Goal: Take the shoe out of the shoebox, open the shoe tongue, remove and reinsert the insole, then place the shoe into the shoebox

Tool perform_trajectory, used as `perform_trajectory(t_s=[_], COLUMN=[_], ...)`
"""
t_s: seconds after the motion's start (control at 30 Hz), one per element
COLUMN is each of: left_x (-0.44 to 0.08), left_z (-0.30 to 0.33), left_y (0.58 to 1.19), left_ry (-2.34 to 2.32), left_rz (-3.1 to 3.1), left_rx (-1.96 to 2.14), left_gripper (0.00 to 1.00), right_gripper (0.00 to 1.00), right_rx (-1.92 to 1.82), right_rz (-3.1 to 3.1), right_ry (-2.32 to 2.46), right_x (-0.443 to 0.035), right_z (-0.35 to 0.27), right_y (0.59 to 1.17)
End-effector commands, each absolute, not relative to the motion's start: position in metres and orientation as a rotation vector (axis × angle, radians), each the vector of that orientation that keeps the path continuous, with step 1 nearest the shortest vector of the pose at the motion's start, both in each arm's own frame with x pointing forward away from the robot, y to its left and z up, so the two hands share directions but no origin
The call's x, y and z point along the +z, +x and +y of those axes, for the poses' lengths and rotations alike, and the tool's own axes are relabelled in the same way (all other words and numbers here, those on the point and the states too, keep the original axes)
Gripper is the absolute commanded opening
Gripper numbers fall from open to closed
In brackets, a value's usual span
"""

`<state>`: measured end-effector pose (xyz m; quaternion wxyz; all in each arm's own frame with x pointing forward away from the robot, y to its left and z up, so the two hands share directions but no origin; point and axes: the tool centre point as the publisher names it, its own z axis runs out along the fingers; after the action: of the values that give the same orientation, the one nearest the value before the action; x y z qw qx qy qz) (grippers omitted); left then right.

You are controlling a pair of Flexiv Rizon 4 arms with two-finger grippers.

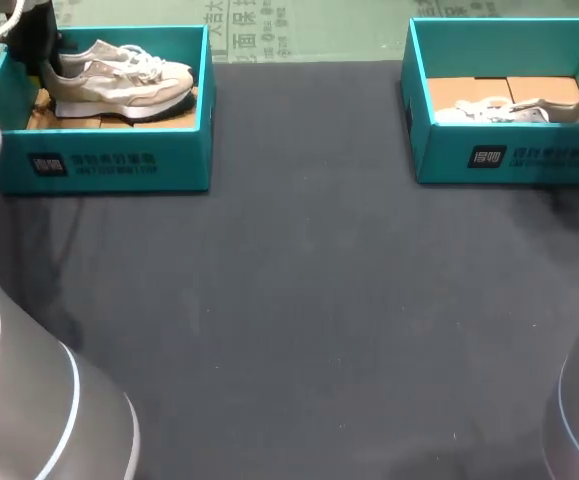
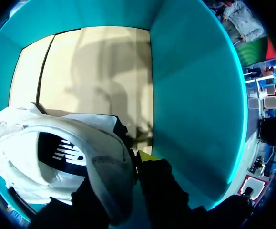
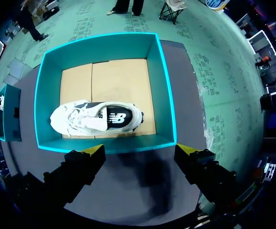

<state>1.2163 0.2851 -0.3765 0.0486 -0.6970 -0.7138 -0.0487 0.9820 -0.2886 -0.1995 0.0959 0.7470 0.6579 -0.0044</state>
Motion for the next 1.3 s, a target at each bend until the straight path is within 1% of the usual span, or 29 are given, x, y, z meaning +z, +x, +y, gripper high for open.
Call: perform_trajectory(t_s=[0.03, 0.73, 1.3], left_x=[-0.376, -0.368, -0.311], left_z=[0.288, 0.299, 0.288], left_y=[1.226, 1.224, 1.217], left_ry=[-2.064, -2.083, -2.137], left_rz=[-2.125, -2.093, -2.123], left_rx=[-0.026, -0.067, -0.132], left_gripper=[0.0, 0.0, 0.0], right_gripper=[1.0, 1.0, 1.0], right_rx=[-0.013, -0.013, -0.013], right_rz=[1.948, 1.948, 1.948], right_ry=[2.213, 2.213, 2.213], right_x=[-0.199, -0.199, -0.199], right_z=[-0.289, -0.289, -0.289], right_y=[0.981, 0.981, 0.981])
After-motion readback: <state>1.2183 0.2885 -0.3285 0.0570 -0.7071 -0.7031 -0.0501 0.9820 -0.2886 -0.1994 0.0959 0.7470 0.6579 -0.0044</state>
